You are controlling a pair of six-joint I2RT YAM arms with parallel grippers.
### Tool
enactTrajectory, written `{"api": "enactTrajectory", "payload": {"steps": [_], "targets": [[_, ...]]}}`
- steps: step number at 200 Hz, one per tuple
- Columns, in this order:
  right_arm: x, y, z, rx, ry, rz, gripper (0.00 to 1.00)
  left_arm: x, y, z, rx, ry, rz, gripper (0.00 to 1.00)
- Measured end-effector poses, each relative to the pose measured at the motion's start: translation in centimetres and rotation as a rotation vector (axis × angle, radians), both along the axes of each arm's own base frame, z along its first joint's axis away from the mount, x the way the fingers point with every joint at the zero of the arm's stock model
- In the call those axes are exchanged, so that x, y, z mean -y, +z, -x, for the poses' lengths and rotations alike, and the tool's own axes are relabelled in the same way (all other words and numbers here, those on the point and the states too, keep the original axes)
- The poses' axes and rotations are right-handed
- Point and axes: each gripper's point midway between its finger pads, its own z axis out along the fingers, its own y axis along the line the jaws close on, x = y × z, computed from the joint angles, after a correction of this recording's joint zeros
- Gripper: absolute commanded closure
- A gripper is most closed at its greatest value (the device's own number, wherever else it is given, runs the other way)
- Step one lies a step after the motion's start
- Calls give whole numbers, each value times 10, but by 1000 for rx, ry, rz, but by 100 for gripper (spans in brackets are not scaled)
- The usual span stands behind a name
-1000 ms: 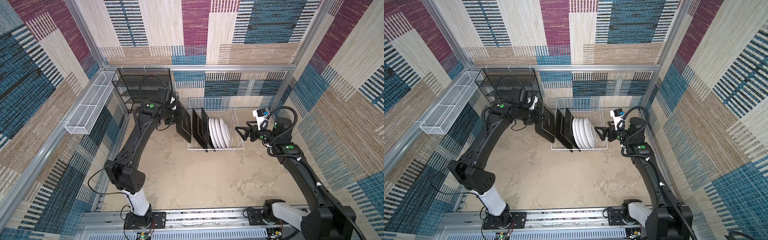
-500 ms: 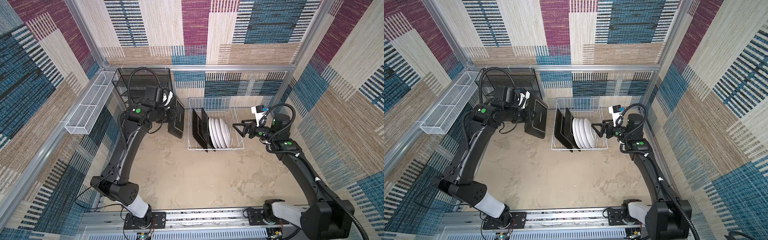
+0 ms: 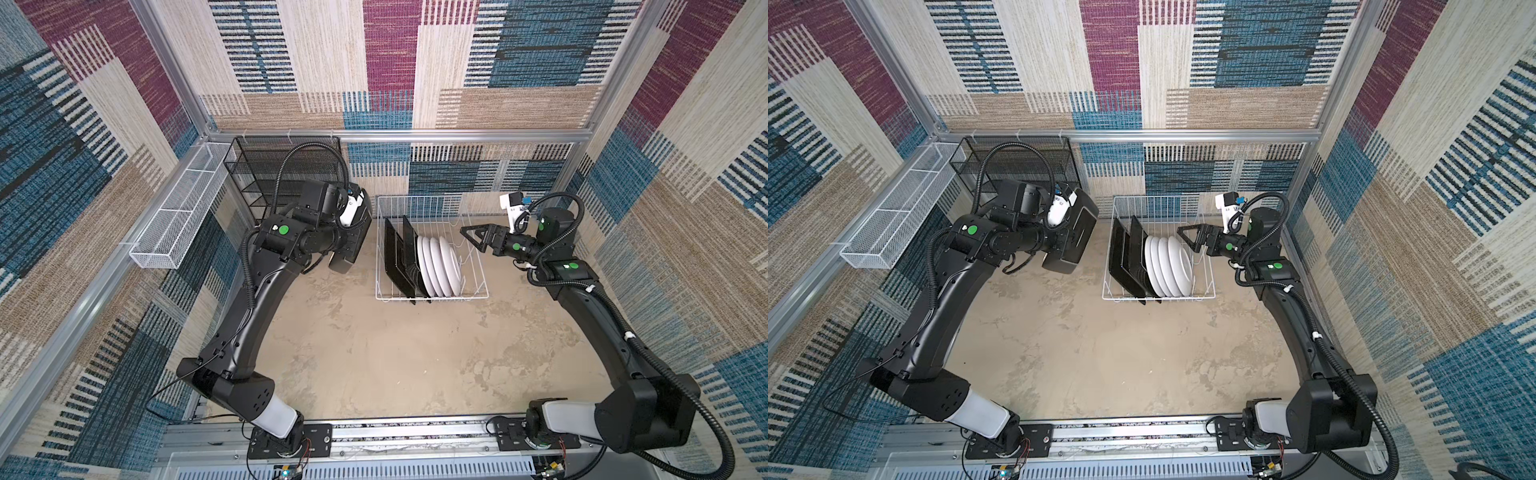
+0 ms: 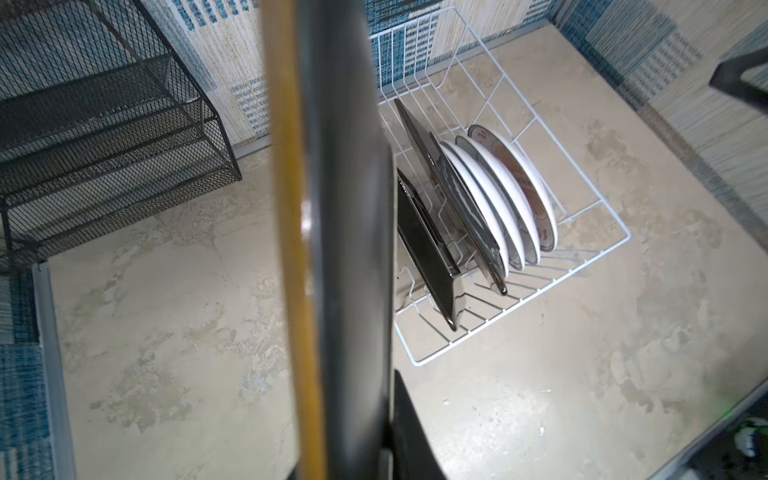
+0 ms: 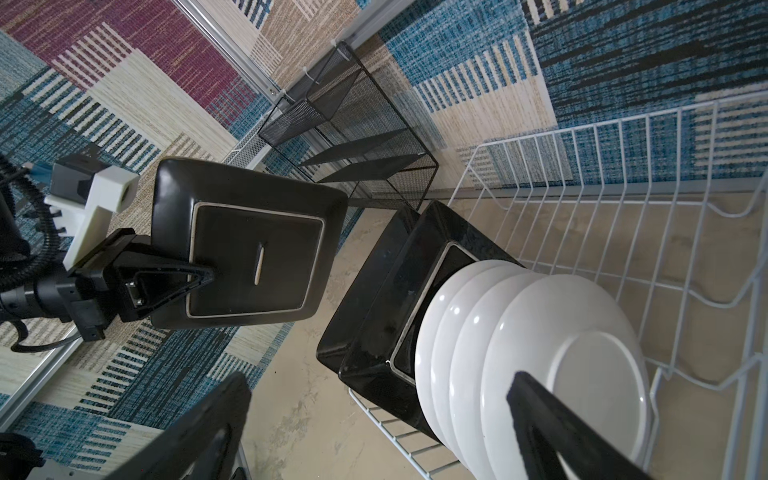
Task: Unload the plates from the dish rack
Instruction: 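Lift the black plate with the left gripper while the right gripper approaches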
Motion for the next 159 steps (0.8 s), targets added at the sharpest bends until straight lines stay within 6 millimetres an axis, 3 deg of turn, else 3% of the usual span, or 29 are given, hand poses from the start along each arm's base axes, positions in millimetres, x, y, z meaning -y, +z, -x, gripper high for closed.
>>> {"api": "enactTrajectory", "payload": {"steps": [34,79,127,159], "targets": [[-15,-2,2,-52,36,-39,0,5,-14,7,113,-79,-120,100],[-38,12,-3,-82,81,-70,1,16,-23,21,356,-228,-204,100],[-53,19,-10,-129,96,-116,1,30,-11,15,590,-314,-328,100],[-62,20,-14,-146,94,-130,2,40,-28,17,684,-379,-457,100]]}}
